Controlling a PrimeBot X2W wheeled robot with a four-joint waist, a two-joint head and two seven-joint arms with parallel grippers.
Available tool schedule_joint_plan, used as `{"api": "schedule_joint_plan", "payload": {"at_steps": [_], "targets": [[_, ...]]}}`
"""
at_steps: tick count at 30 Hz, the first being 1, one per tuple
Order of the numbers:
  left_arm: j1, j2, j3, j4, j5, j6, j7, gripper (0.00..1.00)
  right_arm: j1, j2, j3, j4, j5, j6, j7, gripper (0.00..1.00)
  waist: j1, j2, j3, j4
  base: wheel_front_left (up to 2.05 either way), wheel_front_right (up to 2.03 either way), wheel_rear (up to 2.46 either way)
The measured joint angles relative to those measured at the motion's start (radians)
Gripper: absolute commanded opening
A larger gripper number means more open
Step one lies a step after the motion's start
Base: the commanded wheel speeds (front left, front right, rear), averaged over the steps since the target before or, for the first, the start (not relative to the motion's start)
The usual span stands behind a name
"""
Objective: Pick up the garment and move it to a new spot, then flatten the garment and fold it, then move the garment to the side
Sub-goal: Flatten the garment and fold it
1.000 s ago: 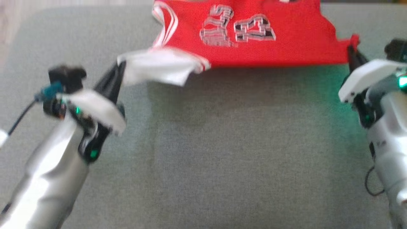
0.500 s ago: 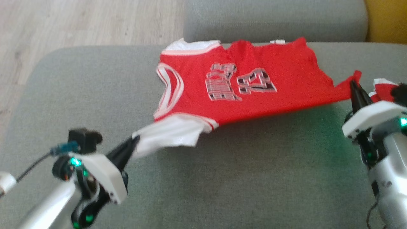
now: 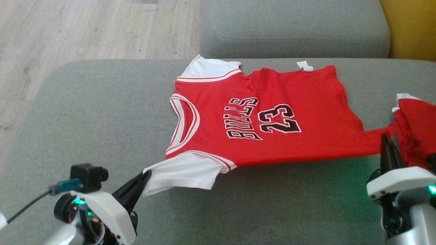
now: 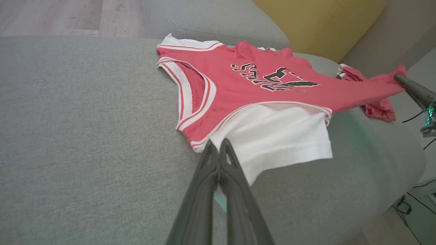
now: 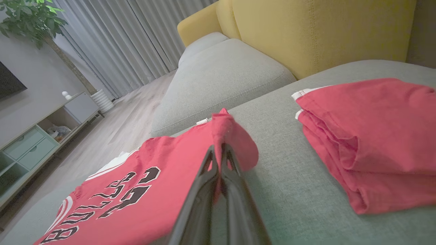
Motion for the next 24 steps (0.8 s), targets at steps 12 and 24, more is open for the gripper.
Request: {"api": "schedule_joint_plan", "payload": {"at_steps": [12,24], "targets": [[-0.145,0.006,0.001,0.039,0.048,-0.017,0.064,0.0,-0.046,0.026,-0.049,-0.108,-0.094,0.0,0.1,0.0,0.0001,0.0,0.083,-0.029,0.0,0.0,0.0],[-0.406,0.012,-0.08,0.222,0.123,-0.112,0.273,0.0,-0.27,0.025,-0.008,0.089,-0.164,0.0,0.087,0.0,0.0003,0.0,0.198,-0.071,0.0,0.0,0.0]]}}
